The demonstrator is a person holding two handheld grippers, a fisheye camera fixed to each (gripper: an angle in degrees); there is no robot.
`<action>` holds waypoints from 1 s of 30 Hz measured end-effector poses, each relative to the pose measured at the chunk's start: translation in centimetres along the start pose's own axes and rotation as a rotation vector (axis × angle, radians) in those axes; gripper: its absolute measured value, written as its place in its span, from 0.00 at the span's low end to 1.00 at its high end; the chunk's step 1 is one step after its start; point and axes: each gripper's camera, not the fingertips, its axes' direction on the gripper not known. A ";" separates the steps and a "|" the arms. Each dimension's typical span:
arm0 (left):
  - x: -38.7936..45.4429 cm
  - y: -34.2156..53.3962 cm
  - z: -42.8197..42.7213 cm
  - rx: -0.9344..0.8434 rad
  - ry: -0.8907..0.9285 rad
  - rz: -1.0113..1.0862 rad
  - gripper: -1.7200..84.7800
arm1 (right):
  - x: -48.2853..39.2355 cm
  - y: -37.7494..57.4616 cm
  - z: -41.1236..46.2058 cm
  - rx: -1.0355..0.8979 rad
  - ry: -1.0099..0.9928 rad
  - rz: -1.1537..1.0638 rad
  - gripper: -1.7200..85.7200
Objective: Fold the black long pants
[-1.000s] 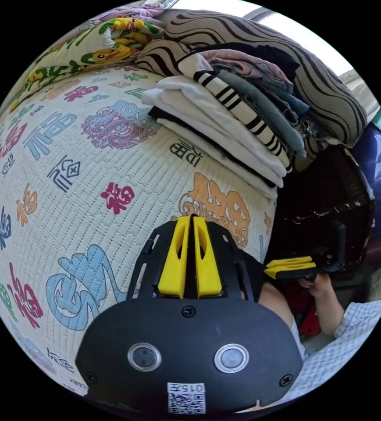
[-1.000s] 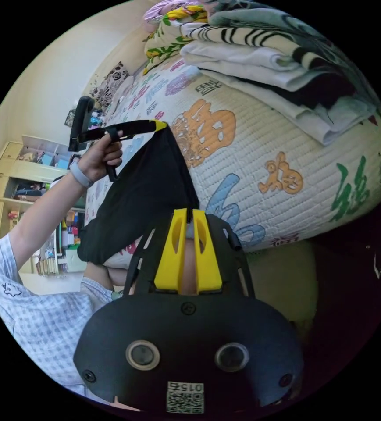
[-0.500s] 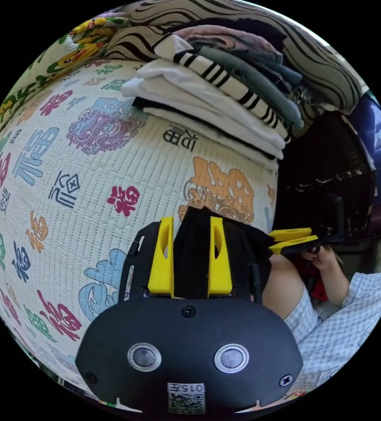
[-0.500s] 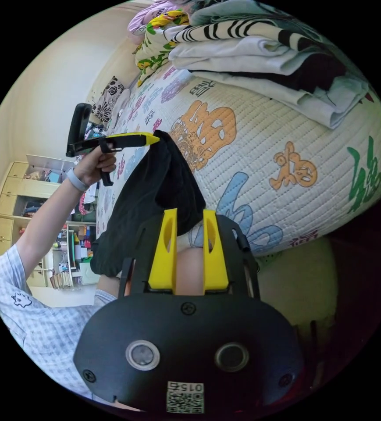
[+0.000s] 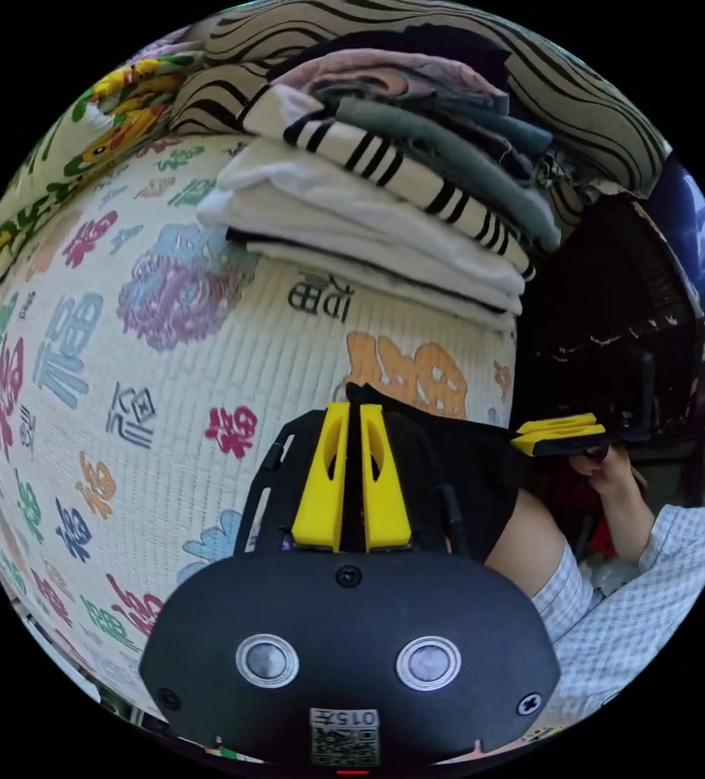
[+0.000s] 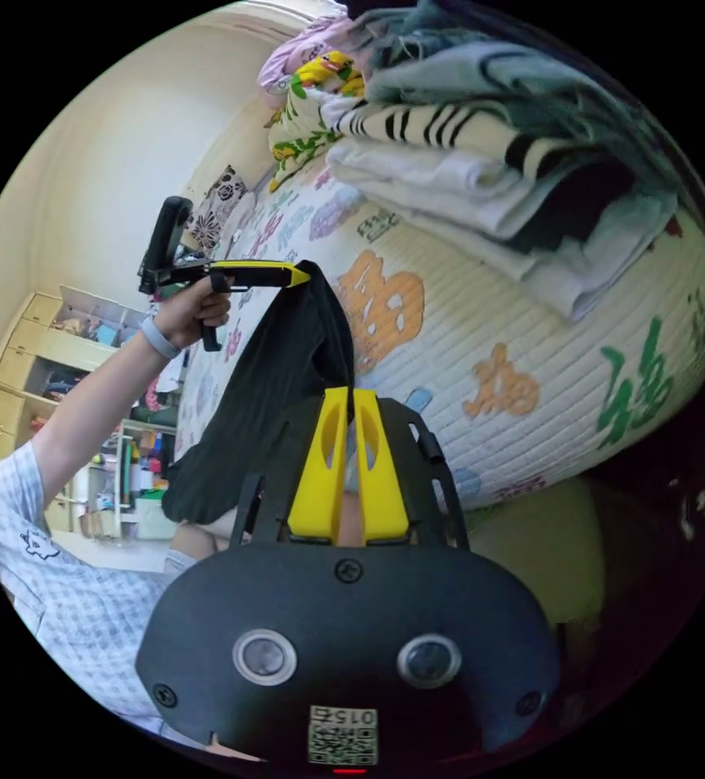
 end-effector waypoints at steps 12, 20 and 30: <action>-0.4 3.9 -17.2 0.353 0.141 0.271 0.03 | -10.9 -4.3 -10.7 0.233 0.141 -0.184 0.01; -10.0 32.4 -25.5 0.491 0.392 0.169 0.03 | -30.6 3.4 -2.8 0.053 -0.289 -0.501 0.01; -18.3 74.5 -30.8 0.671 0.317 -0.188 0.03 | -57.6 13.2 19.0 -0.393 -0.535 -0.774 0.01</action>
